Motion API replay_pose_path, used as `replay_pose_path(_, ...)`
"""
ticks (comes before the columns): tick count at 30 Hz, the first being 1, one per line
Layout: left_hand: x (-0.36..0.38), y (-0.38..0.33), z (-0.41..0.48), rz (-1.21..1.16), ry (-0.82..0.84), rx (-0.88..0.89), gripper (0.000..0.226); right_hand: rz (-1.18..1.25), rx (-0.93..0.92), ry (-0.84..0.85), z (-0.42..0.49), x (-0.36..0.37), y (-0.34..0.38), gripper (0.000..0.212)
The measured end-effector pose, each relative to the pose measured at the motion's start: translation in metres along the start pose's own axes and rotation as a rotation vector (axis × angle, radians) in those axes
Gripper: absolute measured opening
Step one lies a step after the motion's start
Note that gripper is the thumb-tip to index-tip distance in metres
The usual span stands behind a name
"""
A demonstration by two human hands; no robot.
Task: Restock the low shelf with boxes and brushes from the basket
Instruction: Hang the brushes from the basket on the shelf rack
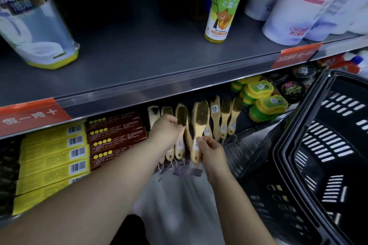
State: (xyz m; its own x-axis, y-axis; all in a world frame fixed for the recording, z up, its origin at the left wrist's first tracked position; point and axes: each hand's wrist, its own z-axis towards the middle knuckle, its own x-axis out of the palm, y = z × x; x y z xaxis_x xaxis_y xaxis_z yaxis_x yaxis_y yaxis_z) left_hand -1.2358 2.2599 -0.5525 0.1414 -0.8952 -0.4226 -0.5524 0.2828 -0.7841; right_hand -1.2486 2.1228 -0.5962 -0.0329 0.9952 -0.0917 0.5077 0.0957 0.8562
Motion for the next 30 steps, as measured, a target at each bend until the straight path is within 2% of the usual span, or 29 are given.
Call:
replay_pose_path(3, 0.002, -0.005, 0.038, 0.453, 0.091, 0.302, 0.039, -0.075, -0.026, -0.119, 0.017, 0.004, -0.006, 0.013)
replay_pose_path(5, 0.008, -0.005, 0.056, 0.617, 0.086, 0.431, 0.055, -0.143, -0.075, -0.135, 0.026, 0.009, -0.007, 0.01)
replay_pose_path(8, 0.017, 0.005, 0.08, 0.801, 0.136, 0.484, 0.079, -0.265, -0.171, -0.118, 0.039, 0.019, -0.01, 0.004)
replay_pose_path(10, 0.02, 0.014, 0.092, 0.9, 0.164, 0.469, 0.087, -0.326, -0.218, -0.114, 0.047, 0.026, -0.012, 0.014)
replay_pose_path(12, 0.024, 0.025, 0.1, 0.927, 0.105, 0.477, 0.082, -0.375, -0.245, -0.111, 0.053, 0.033, -0.017, 0.02)
replay_pose_path(15, 0.028, 0.041, 0.106, 0.858, -0.085, 0.524, 0.069, -0.439, -0.239, -0.082, 0.059, 0.041, -0.027, 0.03)
replay_pose_path(18, 0.025, 0.052, 0.109, 0.812, -0.156, 0.528, 0.08, -0.543, -0.273, -0.126, 0.066, 0.045, -0.038, 0.031)
replay_pose_path(21, 0.018, 0.052, 0.11, 0.785, -0.172, 0.534, 0.08, -0.59, -0.275, -0.186, 0.072, 0.042, -0.042, 0.024)
replay_pose_path(24, 0.011, 0.048, 0.109, 0.811, -0.121, 0.502, 0.077, -0.574, -0.221, -0.18, 0.077, 0.037, -0.041, 0.022)
replay_pose_path(30, 0.008, 0.047, 0.111, 0.852, -0.086, 0.452, 0.078, -0.532, -0.208, -0.146, 0.078, 0.033, -0.039, 0.035)
